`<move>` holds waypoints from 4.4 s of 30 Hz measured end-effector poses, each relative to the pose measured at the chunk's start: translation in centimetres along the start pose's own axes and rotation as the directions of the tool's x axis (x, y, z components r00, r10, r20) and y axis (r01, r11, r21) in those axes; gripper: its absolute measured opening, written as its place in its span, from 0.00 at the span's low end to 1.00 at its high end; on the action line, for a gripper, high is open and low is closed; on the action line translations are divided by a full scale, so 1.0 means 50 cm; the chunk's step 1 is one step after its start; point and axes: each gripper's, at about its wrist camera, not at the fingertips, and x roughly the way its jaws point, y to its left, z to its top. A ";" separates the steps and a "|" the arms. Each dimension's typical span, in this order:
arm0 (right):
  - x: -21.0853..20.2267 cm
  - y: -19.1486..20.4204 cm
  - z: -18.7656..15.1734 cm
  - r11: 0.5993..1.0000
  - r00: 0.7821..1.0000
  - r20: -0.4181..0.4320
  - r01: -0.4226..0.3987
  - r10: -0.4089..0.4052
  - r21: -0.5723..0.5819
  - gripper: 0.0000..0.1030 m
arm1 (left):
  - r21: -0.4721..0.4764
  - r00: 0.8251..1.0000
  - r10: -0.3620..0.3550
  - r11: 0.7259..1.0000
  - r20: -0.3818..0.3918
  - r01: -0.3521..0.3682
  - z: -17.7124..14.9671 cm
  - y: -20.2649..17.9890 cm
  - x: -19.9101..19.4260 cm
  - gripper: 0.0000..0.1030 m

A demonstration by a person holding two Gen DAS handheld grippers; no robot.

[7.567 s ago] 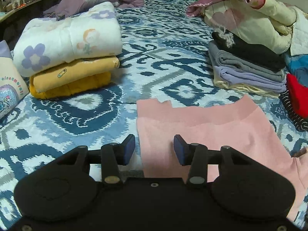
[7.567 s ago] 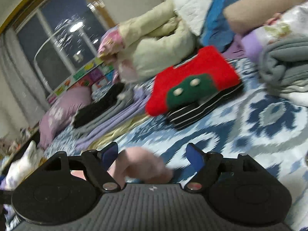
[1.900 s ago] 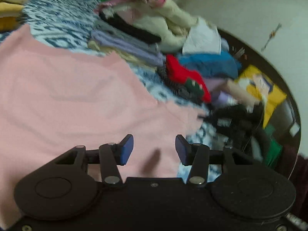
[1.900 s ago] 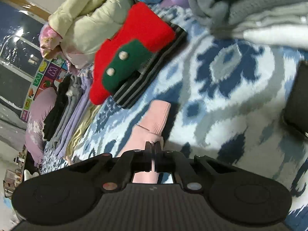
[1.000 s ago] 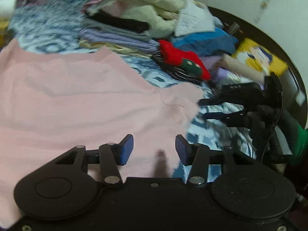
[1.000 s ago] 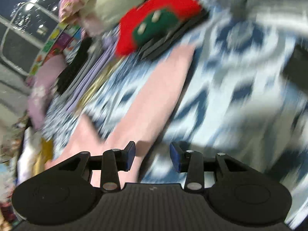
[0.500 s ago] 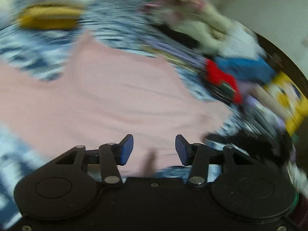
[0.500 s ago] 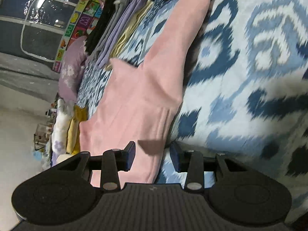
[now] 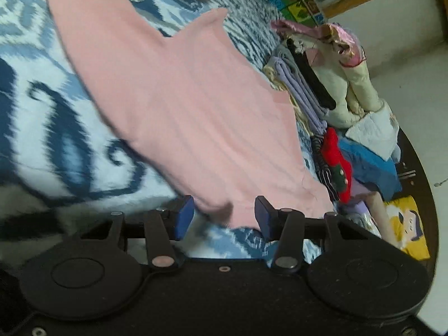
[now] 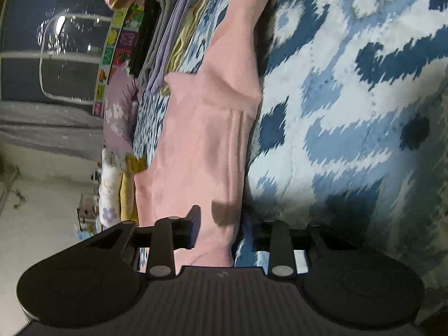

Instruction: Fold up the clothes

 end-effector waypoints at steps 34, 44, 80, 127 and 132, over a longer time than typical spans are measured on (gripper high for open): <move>-0.080 -0.049 0.158 1.000 0.981 0.192 0.019 -0.023 0.024 0.03 | 0.095 0.982 0.182 0.978 0.056 -0.187 -0.036 -0.019 0.000 0.16; -0.136 -0.050 0.159 0.997 0.964 0.264 0.047 -0.028 -0.066 0.11 | 0.143 0.975 0.213 0.965 0.053 -0.219 -0.034 -0.035 -0.015 0.24; -0.043 -0.029 0.325 0.916 0.952 0.272 0.230 -0.141 -0.329 0.00 | 0.599 0.991 0.129 0.797 -0.046 -0.076 -0.083 -0.316 0.265 0.31; -0.010 0.023 0.449 0.868 0.958 0.284 0.184 -0.052 -0.462 0.19 | 0.823 0.986 0.145 0.567 -0.079 -0.017 -0.189 -0.418 0.399 0.34; 0.020 0.029 0.441 0.861 0.971 0.230 0.175 -0.069 -0.478 0.19 | 0.835 0.992 0.117 0.550 -0.038 -0.033 -0.152 -0.444 0.389 0.34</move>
